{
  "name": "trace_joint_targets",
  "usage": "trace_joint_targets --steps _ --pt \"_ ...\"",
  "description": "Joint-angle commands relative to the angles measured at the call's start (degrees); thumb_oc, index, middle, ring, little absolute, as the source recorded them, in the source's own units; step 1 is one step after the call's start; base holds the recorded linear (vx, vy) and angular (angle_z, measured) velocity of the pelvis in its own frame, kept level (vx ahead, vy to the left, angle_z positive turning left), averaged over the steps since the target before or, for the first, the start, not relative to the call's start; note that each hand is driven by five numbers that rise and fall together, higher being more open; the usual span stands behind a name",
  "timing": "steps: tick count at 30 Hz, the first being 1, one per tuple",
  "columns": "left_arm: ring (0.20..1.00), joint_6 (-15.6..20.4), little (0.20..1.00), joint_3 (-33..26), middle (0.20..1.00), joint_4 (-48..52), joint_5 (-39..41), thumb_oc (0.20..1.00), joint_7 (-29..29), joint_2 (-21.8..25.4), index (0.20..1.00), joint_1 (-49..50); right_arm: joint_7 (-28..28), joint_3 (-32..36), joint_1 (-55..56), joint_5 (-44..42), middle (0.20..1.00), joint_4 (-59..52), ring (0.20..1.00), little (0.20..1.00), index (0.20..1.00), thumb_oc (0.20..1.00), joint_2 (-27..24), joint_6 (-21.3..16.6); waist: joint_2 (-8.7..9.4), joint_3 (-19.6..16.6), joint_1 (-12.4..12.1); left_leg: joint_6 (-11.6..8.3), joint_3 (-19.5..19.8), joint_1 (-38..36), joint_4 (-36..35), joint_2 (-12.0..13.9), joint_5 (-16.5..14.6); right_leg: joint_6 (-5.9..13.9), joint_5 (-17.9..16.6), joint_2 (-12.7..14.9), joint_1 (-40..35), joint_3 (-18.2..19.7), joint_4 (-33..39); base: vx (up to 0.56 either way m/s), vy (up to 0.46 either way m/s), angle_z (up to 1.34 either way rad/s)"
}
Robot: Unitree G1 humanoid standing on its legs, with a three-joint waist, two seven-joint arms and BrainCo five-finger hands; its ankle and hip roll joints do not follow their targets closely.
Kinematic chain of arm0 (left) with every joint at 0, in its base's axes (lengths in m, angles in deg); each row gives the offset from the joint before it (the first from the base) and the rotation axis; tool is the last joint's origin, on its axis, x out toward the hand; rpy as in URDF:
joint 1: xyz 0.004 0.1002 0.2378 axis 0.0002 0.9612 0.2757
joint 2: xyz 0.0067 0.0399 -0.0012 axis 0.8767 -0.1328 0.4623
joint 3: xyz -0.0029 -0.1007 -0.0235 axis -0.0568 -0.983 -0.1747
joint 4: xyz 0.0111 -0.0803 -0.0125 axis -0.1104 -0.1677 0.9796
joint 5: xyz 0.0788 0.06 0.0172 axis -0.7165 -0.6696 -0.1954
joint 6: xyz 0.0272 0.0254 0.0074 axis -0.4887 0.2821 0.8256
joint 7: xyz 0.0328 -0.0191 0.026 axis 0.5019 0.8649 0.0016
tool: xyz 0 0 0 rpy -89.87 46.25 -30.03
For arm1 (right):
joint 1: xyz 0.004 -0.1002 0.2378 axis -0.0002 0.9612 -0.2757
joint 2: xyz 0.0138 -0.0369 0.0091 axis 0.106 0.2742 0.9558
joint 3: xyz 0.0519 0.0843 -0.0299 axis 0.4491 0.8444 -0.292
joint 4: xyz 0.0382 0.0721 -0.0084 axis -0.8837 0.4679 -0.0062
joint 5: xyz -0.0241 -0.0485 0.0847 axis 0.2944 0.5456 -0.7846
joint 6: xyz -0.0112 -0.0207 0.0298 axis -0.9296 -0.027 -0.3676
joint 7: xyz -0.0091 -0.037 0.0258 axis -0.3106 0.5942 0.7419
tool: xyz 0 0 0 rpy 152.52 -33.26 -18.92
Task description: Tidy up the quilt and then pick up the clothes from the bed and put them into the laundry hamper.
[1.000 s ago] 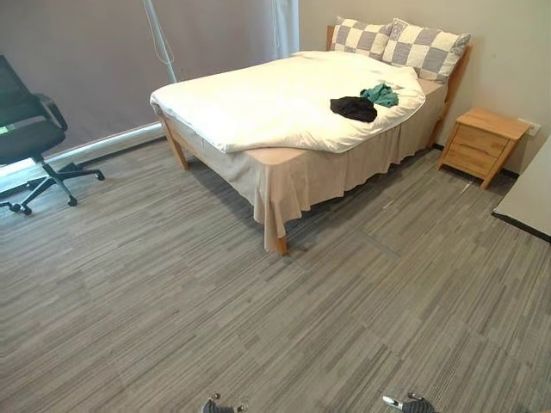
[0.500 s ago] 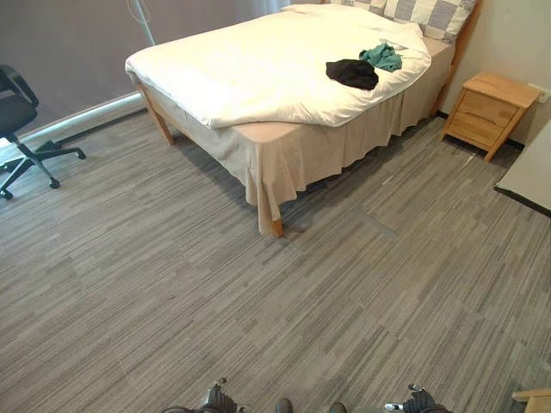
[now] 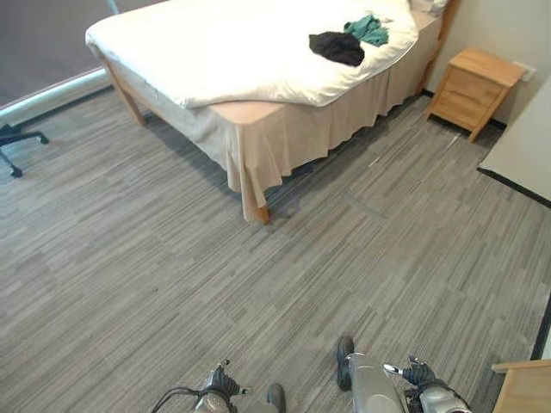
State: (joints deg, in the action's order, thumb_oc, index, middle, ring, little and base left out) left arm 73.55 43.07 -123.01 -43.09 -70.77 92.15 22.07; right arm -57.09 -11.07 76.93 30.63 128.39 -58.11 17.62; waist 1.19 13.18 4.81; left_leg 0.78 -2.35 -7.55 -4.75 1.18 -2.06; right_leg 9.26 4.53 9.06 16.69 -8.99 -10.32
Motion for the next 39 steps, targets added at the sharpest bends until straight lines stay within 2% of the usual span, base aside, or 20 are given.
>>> trace_joint_targets --steps 1,3,5,6,7,8,9,11,14,15,16,21,24,25,28,32,33,34,37,39 --pt "1.000 0.8 1.000 0.4 1.000 -1.9 -4.3 1.000 -0.3 -0.1 1.000 -0.6 0.3 -1.2 2.7 -1.3 1.000 1.6 1.000 1.000 1.000 1.000 0.4 0.0 -1.08 -1.0 4.0 -4.34 1.8 -12.1 -0.3 3.0 -11.1 3.39 -11.0 -0.4 0.6 0.1 10.3 0.51 -0.150 0.28" --pt "1.000 1.0 1.000 0.3 1.000 -2.2 -5.2 1.000 -0.3 0.2 1.000 0.0 -0.2 -0.6 4.7 -1.3 1.000 2.3 1.000 1.000 1.000 1.000 -0.2 0.0 -1.12 -1.6 4.7 -4.75 2.5 -14.3 -0.3 3.7 -12.1 2.74 -12.4 -0.9 -0.2 1.5 10.0 0.54 -0.184 0.27" --pt "1.000 1.0 1.000 -0.3 1.000 -2.2 -5.2 1.000 -0.1 0.5 1.000 0.4 -0.7 -0.7 5.1 -0.4 1.000 2.8 1.000 1.000 1.000 1.000 -0.9 0.0 -2.13 -2.1 5.4 -6.22 2.5 -14.1 5.4 5.9 -8.8 1.16 -12.1 -2.6 -1.3 1.6 8.6 0.46 -0.193 0.26" --pt "1.000 1.0 1.000 -0.6 1.000 -1.8 -4.5 1.000 0.1 0.4 1.000 0.3 -0.8 -1.3 5.2 0.2 1.000 3.4 1.000 1.000 1.000 1.000 -1.4 0.0 -3.09 -2.0 5.2 -7.58 2.1 -11.6 12.3 7.2 -3.9 -0.21 -11.3 -4.2 -3.2 1.2 8.9 0.23 -0.129 0.38" --pt "1.000 1.0 1.000 -0.6 1.000 -1.8 -4.5 1.000 0.1 0.4 1.000 0.3 -0.8 -1.3 5.2 0.2 1.000 3.4 1.000 1.000 1.000 1.000 -1.3 0.0 -2.86 -2.2 5.4 -7.58 2.4 -11.3 12.2 7.0 -3.7 -0.22 -11.4 -3.9 -3.0 1.1 8.9 0.23 -0.184 0.19" --pt "1.000 0.9 1.000 -0.8 1.000 -1.2 -4.0 1.000 0.2 0.7 1.000 0.0 -0.7 -1.6 5.0 0.8 1.000 3.6 1.000 1.000 1.000 1.000 -1.7 0.2 -2.55 -1.8 5.0 -8.54 2.8 -7.6 20.2 6.9 1.0 -1.53 -10.9 -4.2 -5.2 0.8 9.6 0.31 -0.326 -0.25" --pt "1.000 1.1 1.000 -0.9 1.000 1.0 -1.9 1.000 1.2 1.2 1.000 -0.8 0.1 -2.4 4.1 1.5 1.000 2.1 1.000 1.000 1.000 1.000 -2.6 0.2 -0.62 0.2 3.1 -8.30 4.4 0.4 36.9 5.4 7.5 -4.40 -9.3 -4.2 -10.1 0.5 11.2 0.46 -0.421 -0.47" --pt "1.000 1.1 1.000 -1.5 1.000 2.0 -0.2 1.000 2.5 1.3 1.000 -1.9 0.8 -2.9 2.1 2.1 1.000 1.2 1.000 1.000 1.000 1.000 -3.4 0.3 1.85 1.3 1.4 -6.79 2.2 6.6 43.4 4.2 6.1 -5.14 -8.0 -3.0 -13.7 1.6 13.0 0.42 -0.270 -0.11" --pt "1.000 1.6 1.000 -2.0 1.000 3.2 0.5 1.000 3.5 0.5 1.000 -2.0 1.5 -4.1 0.4 3.5 1.000 -0.4 1.000 1.000 1.000 1.000 -4.6 0.2 2.82 1.7 -2.0 -6.15 -3.0 13.8 37.1 3.6 2.5 -4.31 -5.6 -2.8 -18.8 3.4 14.9 0.43 -0.045 -0.42" --pt "1.000 1.7 1.000 -2.3 1.000 3.4 0.8 1.000 3.4 0.3 1.000 -1.9 1.5 -4.3 0.3 3.8 1.000 -0.9 1.000 1.000 1.000 1.000 -4.7 0.1 2.73 1.4 -2.8 -6.10 -4.2 14.8 33.2 3.5 2.7 -4.03 -5.1 -2.8 -19.7 3.8 15.1 0.60 0.085 -0.68" --pt "1.000 1.6 1.000 -2.4 1.000 2.8 0.4 1.000 3.5 -0.1 1.000 -1.5 2.1 -6.2 -0.2 7.1 1.000 -1.4 1.000 1.000 1.000 1.000 -5.1 0.2 1.99 0.6 -4.1 -5.09 -8.2 15.8 20.2 2.8 3.0 -3.24 -3.0 -3.4 -22.2 3.5 15.3 0.44 0.079 -0.66" --pt "1.000 0.4 1.000 -4.2 1.000 1.4 0.0 1.000 4.0 0.0 1.000 -0.4 2.0 -7.3 0.6 8.9 1.000 -2.4 1.000 1.000 1.000 1.000 -4.2 0.2 1.36 -0.9 -4.9 -4.42 -18.9 13.7 8.4 3.8 5.6 -3.11 0.1 -6.1 -26.2 2.2 14.4 0.33 0.051 -0.11" --pt "1.000 -0.3 1.000 -5.4 1.000 0.0 -0.9 1.000 3.9 0.8 1.000 1.1 1.3 -7.1 2.6 9.7 1.000 -2.1 1.000 1.000 1.000 1.000 -2.8 0.3 2.11 -2.4 -5.2 -2.10 -18.2 9.0 4.0 1.9 4.4 -0.85 0.9 -6.0 -24.8 0.3 3.2 0.35 0.089 -0.15" --pt "1.000 -0.6 1.000 -5.6 1.000 -0.1 -1.3 1.000 3.9 1.6 1.000 1.0 1.1 -6.8 2.4 9.9 1.000 -2.0 1.000 1.000 1.000 1.000 -2.3 0.4 1.84 -2.0 -4.6 -1.09 -17.5 6.4 2.6 1.9 3.3 2.22 -1.7 -5.0 -20.7 -0.3 -6.4 0.21 0.076 0.83" --pt "1.000 -1.1 1.000 -4.7 1.000 -0.2 -3.3 1.000 3.8 2.8 1.000 0.3 0.9 -6.7 1.8 10.7 1.000 -1.5 1.000 1.000 1.000 1.000 -1.7 0.8 1.16 -0.8 -3.5 -0.49 -15.8 3.1 1.3 2.6 2.5 4.40 -5.9 -2.4 -13.3 -0.5 -17.0 0.23 -0.013 0.92" --pt "1.000 -0.7 1.000 -4.4 1.000 -0.2 -4.0 1.000 3.9 3.7 1.000 0.4 1.0 -6.7 1.8 10.7 1.000 -1.2 1.000 1.000 1.000 1.000 -1.7 0.9 1.16 -0.6 -2.9 -1.43 -13.2 1.4 0.8 2.7 1.3 2.29 -4.2 0.1 -11.6 -1.3 -10.0 0.32 -0.140 1.02" --pt "1.000 -0.3 1.000 -4.0 1.000 -0.8 -5.1 1.000 4.1 3.9 1.000 0.3 0.9 -6.4 1.6 10.3 1.000 -1.0 1.000 1.000 1.000 1.000 -1.8 1.0 1.94 -1.3 -1.8 -2.92 -9.8 -0.1 0.2 2.3 -0.3 1.82 -4.9 0.8 -10.2 3.8 4.4 0.39 -0.212 0.64" --pt "1.000 -0.3 1.000 -4.0 1.000 -0.9 -5.1 1.000 4.1 3.9 1.000 0.3 0.9 -6.5 1.6 10.3 1.000 -1.0 1.000 1.000 1.000 1.000 -1.8 0.9 1.81 -1.1 -1.6 -2.95 -9.6 -0.4 0.2 2.5 -0.5 1.85 -5.0 0.7 -10.9 3.6 4.9 0.55 -0.322 0.66" --pt "1.000 -0.5 1.000 -4.3 1.000 -2.1 -5.9 1.000 4.5 4.4 1.000 -0.3 0.7 -5.9 1.8 9.8 1.000 -1.3 1.000 1.000 1.000 1.000 -1.4 1.1 2.16 -1.2 0.2 -4.77 -5.6 -3.2 -0.3 3.8 -2.6 3.77 -8.9 1.6 -7.5 11.2 11.1 0.37 -0.226 0.75" --pt "1.000 -0.4 1.000 -5.0 1.000 -2.5 -5.6 1.000 4.6 4.9 1.000 -0.1 0.5 -5.7 2.2 9.8 1.000 -1.3 1.000 1.000 1.000 1.000 -1.2 1.3 2.32 -1.4 0.2 -5.50 -4.1 -4.4 -0.1 4.7 -3.5 3.90 -9.4 2.1 -8.0 10.8 11.4 0.31 -0.254 1.32"
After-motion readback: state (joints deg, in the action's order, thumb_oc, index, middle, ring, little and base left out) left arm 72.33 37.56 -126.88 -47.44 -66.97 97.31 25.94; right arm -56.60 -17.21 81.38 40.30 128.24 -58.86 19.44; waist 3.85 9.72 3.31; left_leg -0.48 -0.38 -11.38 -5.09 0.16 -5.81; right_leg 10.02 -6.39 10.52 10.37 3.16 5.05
